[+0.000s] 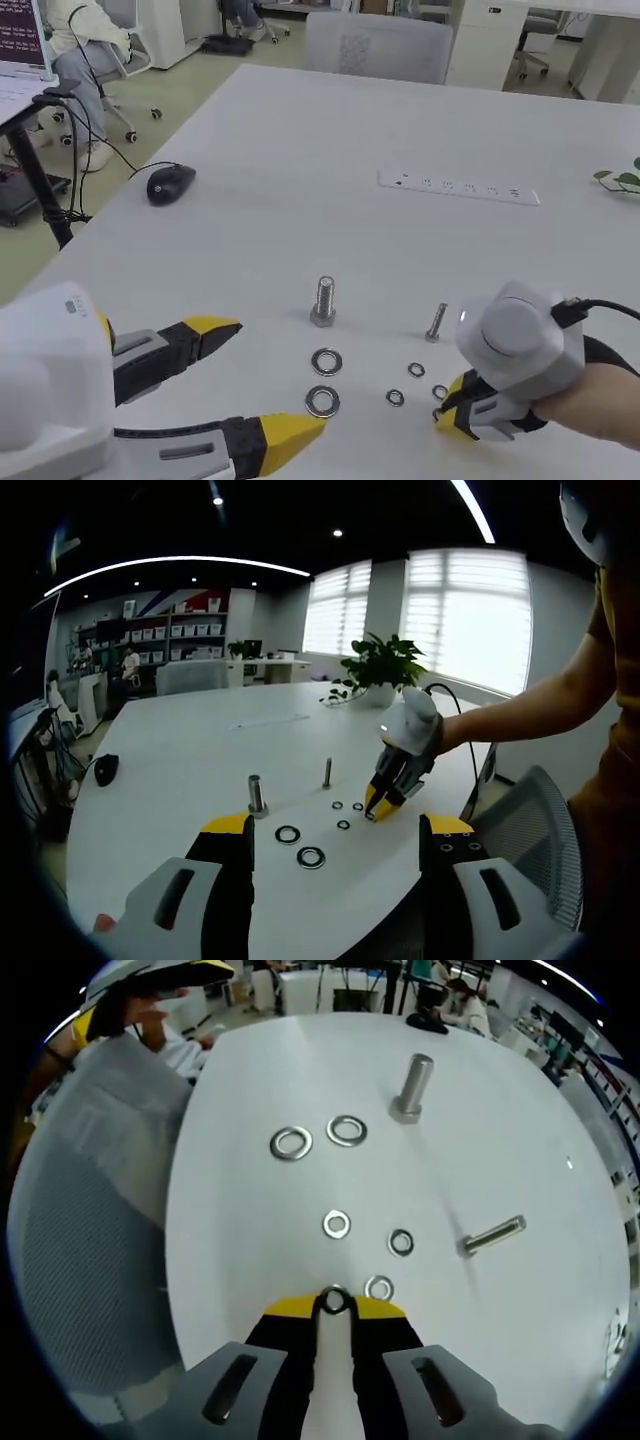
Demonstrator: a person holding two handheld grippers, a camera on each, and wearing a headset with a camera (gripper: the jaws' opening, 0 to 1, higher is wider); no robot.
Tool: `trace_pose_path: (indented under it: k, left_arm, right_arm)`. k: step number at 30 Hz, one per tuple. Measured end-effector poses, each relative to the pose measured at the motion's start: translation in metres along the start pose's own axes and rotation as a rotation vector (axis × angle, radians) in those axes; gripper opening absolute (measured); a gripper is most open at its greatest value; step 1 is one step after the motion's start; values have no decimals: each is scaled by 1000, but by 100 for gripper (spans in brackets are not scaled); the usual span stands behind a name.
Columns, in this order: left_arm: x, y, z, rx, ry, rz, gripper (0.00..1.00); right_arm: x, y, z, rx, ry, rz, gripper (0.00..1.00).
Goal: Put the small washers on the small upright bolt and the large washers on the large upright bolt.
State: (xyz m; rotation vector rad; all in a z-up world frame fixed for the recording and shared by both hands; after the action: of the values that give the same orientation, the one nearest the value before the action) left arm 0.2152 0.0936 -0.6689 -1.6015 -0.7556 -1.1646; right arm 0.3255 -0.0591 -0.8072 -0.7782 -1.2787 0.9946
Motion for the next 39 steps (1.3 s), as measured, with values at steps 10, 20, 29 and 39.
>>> trace_pose_path:
  k: [10,20,29,39]
  left_arm:
    - [-2,2,0,-9,15,20,66]
    - [-4,9,9,-7,32,45,66]
    - [-5,11,9,-12,29,44,66]
    - [-8,10,11,-7,21,50,66]
  right_arm:
    - [-3,-11,-1,12,14,4,12]
    - [4,-47,-13,-3,22,-42,12]
    - [21,-78,-38,-58,-13,-46,12]
    - [48,-89,-59,-91,-69,-26,12]
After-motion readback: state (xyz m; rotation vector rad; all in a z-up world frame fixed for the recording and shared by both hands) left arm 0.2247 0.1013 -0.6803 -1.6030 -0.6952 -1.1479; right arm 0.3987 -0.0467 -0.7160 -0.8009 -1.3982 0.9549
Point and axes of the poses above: the centre of the closed fingertips' face, and the gripper's own axes: y roughly forward along the fingers, z roughly to its left, x roughly out of its top, the point moved 2 cm from there along -y, roughly backward along the fingers, and after that the axes turned 11 degrees about x, right-handed, at the moved point
